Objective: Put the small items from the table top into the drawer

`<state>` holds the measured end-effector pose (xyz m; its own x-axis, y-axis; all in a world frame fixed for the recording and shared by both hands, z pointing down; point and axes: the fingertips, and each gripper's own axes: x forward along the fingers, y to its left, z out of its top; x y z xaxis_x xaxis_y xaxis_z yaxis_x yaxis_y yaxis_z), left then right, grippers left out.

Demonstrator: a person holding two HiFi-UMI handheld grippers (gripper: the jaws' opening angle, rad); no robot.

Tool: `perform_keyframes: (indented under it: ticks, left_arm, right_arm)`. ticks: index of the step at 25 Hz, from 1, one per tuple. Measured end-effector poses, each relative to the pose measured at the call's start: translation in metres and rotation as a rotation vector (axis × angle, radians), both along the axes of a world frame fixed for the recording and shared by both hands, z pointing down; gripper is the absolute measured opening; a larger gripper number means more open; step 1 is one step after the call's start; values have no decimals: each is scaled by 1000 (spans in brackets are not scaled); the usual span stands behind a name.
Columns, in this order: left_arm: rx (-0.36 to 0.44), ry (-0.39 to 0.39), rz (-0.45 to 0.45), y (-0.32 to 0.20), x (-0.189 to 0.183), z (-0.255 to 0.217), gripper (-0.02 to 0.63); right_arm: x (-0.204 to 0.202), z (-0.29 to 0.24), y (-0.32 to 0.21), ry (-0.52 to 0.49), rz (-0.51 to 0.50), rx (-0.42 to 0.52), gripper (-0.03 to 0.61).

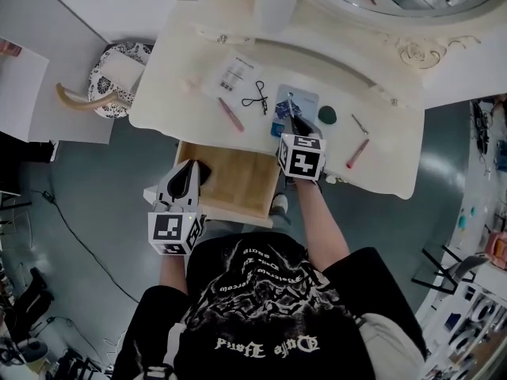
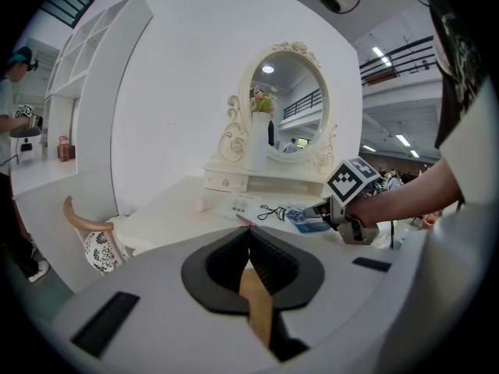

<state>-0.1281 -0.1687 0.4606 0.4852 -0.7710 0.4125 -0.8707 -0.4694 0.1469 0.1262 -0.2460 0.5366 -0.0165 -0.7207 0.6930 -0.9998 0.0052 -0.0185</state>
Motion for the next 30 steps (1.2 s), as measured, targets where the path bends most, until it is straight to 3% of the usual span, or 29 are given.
perform_keyframes:
  ticks: [13,30]
  left_arm:
    - [17,18,-24,12,9,-3,15]
    - [17,13,-50,31,-1,1,15]
  right_arm:
    - [-19,-34,31,47,-161,80,44]
    - [-51,-33,73,43,-264,72,44]
